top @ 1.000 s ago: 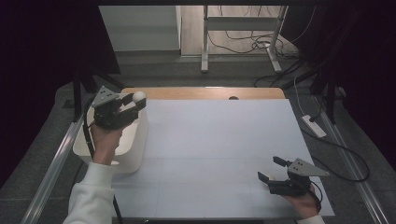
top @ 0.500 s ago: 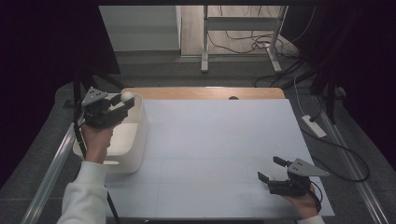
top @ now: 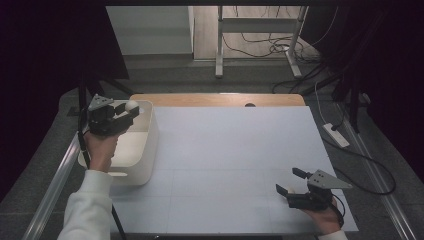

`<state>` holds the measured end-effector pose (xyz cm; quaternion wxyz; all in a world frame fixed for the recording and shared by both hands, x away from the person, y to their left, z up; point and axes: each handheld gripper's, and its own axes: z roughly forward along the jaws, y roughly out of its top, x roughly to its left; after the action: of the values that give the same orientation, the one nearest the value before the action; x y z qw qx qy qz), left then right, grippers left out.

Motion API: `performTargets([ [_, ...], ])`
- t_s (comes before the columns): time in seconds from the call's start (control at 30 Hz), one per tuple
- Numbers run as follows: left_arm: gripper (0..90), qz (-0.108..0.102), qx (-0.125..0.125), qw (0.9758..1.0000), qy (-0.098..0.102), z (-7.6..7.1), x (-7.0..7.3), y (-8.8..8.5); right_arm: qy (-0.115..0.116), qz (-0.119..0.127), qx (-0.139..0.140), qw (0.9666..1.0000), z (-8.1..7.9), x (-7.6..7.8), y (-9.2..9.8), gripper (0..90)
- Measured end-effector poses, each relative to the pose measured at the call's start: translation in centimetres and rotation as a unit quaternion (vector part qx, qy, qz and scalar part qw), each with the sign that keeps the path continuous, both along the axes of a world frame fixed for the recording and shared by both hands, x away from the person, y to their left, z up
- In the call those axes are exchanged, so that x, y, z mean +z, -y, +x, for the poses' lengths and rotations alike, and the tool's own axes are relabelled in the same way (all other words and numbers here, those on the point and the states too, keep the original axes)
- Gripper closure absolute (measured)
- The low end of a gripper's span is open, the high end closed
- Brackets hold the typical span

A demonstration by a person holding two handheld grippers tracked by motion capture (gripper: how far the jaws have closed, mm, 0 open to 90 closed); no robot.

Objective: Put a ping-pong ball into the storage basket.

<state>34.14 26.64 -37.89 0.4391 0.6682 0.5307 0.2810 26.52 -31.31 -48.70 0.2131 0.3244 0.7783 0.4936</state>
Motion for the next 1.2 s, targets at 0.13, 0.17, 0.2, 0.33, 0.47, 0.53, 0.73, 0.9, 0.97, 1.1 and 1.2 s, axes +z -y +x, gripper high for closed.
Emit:
performTargets([
  [0.13, 50.7, 0.004, 0.003, 1.0000, -0.008, 0.4, -0.3, -0.1, 0.000, 0.000, 0.000, 1.0000, 0.0, 0.0, 0.0, 14.2],
  [0.17, 50.7, 0.004, 0.003, 1.0000, -0.008, 0.4, -0.3, -0.1, 0.000, 0.000, 0.000, 1.0000, 0.0, 0.0, 0.0, 14.2],
  [0.2, 50.7, 0.005, 0.004, 0.9999, -0.011, 0.6, -0.4, -0.1, 0.000, 0.000, 0.000, 1.0000, 0.0, 0.0, 0.0, 14.2],
  [0.33, 50.6, 0.007, 0.006, 0.9998, -0.019, 1.0, -0.6, -0.2, 0.000, -0.001, 0.001, 1.0000, 0.0, 0.0, 0.0, 14.2],
  [0.47, 50.6, 0.012, 0.011, 0.9994, -0.032, 1.5, -1.0, -0.3, -0.001, 0.000, 0.000, 1.0000, 0.1, -0.1, 0.0, 14.3],
  [0.53, 50.6, 0.014, 0.012, 0.9992, -0.035, 1.7, -1.1, -0.3, -0.001, 0.001, 0.001, 1.0000, 0.1, -0.1, 0.0, 14.2],
  [0.73, 50.6, 0.022, 0.017, 0.9982, -0.053, 2.4, -1.6, -0.4, -0.001, 0.000, 0.000, 1.0000, 0.0, -0.1, 0.0, 14.2],
  [0.9, 50.6, 0.026, 0.021, 0.9972, -0.067, 3.0, -2.1, -0.5, -0.001, 0.000, 0.001, 1.0000, 0.1, -0.1, 0.0, 14.2],
  [0.97, 50.6, 0.029, 0.023, 0.9967, -0.073, 3.2, -2.2, -0.6, -0.001, 0.000, 0.001, 1.0000, 0.1, -0.1, 0.0, 14.2],
  [1.1, 50.6, 0.035, 0.026, 0.9958, -0.081, 3.4, -2.5, -0.7, -0.001, 0.001, 0.001, 1.0000, 0.1, -0.1, 0.0, 14.2],
  [1.2, 50.6, 0.038, 0.027, 0.9952, -0.087, 3.5, -2.6, -0.6, -0.001, 0.000, 0.001, 1.0000, 0.1, -0.1, 0.0, 14.2],
])
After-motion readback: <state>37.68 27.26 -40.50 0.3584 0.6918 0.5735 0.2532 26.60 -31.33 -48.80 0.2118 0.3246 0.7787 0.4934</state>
